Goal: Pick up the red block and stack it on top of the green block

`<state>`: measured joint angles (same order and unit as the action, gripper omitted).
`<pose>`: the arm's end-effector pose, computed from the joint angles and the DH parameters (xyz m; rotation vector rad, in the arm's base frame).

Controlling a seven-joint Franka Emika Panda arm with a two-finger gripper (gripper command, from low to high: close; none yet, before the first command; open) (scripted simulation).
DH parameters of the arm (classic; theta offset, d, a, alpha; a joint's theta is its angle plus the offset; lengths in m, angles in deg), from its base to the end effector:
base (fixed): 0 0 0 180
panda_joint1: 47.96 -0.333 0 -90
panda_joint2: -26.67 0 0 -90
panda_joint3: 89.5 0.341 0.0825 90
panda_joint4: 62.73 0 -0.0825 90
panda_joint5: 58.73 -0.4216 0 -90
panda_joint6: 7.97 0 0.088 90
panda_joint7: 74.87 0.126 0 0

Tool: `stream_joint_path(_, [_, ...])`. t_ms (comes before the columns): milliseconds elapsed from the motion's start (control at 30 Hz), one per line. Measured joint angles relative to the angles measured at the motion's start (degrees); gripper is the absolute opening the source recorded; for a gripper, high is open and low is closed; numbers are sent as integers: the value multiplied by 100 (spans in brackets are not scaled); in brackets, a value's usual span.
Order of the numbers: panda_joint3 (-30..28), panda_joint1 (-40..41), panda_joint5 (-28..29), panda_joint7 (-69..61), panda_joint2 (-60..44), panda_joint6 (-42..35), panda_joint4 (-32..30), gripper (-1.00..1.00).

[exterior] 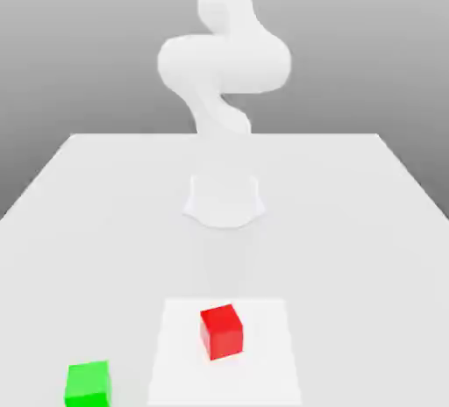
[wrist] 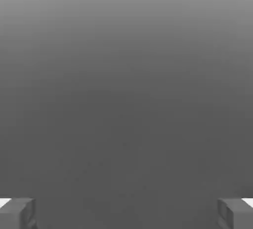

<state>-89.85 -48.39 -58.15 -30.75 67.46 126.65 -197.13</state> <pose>0.4147 -0.0004 0.6635 -2.5259 1.0151 -0.9460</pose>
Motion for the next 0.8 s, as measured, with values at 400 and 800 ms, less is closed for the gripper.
stream_joint_path(400, [-248,-186,126,-985,-2546,1428,-1302,0])
stream_joint_path(800, [-220,-181,-212,-1969,-5041,3042,-2096,0])
